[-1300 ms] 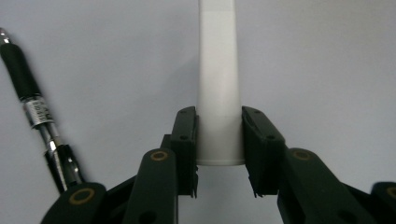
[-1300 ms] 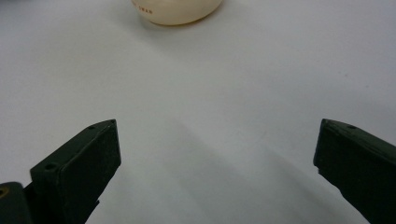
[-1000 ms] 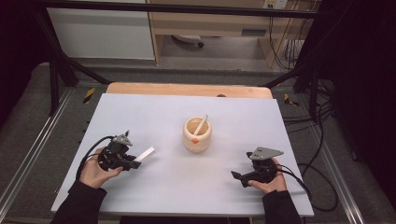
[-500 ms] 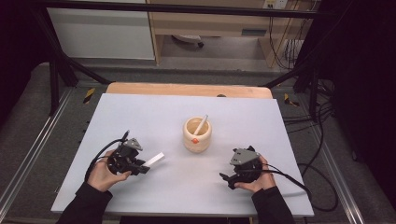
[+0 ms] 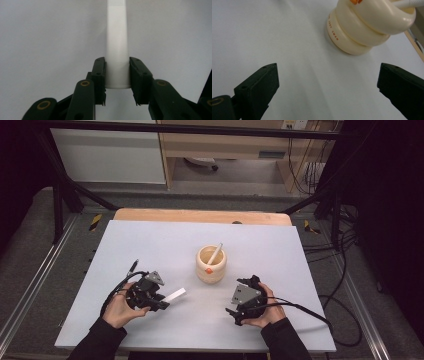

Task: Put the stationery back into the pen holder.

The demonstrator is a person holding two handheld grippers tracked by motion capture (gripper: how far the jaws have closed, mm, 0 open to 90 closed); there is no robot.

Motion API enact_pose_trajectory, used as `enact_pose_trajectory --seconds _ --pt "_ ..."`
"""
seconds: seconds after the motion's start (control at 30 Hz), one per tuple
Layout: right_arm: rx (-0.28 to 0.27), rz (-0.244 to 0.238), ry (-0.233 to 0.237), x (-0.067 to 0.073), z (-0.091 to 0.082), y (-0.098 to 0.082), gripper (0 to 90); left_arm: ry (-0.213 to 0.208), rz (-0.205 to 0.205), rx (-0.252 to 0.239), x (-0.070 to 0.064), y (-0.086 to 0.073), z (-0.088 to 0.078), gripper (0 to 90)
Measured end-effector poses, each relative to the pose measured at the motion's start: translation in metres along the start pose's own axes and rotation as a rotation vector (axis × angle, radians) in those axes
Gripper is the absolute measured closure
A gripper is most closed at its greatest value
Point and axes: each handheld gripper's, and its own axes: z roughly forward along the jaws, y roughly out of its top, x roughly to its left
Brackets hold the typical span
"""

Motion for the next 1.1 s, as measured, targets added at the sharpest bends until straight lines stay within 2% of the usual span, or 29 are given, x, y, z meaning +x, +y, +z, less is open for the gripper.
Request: enact_pose_trajectory --seconds 0.2,0.53,0.67,0.73,0.93,1.03,1.1 --pt "-0.016 -0.092 -0.021 0.008 0.003 0.009 4.6 -0.007 0.018 0.003 -0.008 0.010 0.004 67.0" --pt "-0.027 -0.197 -0.038 0.017 0.006 0.020 4.6 -0.023 0.081 0.004 -0.025 0.033 0.008 67.0" --pt "-0.026 -0.260 -0.048 0.020 0.007 0.023 5.2 -0.027 0.099 0.011 -0.031 0.041 0.011 67.0" --pt "-0.029 -0.294 -0.053 0.021 0.008 0.024 5.5 -0.030 0.103 0.012 -0.033 0.044 0.013 67.0" --pt "-0.030 -0.355 -0.067 0.027 0.009 0.027 8.2 -0.040 0.110 0.013 -0.040 0.053 0.018 67.0" --pt "-0.039 -0.420 -0.085 0.028 0.009 0.028 10.5 -0.044 0.117 0.019 -0.042 0.057 0.020 67.0" --pt "-0.038 -0.443 -0.098 0.030 0.009 0.029 11.9 -0.047 0.116 0.020 -0.044 0.060 0.021 67.0"
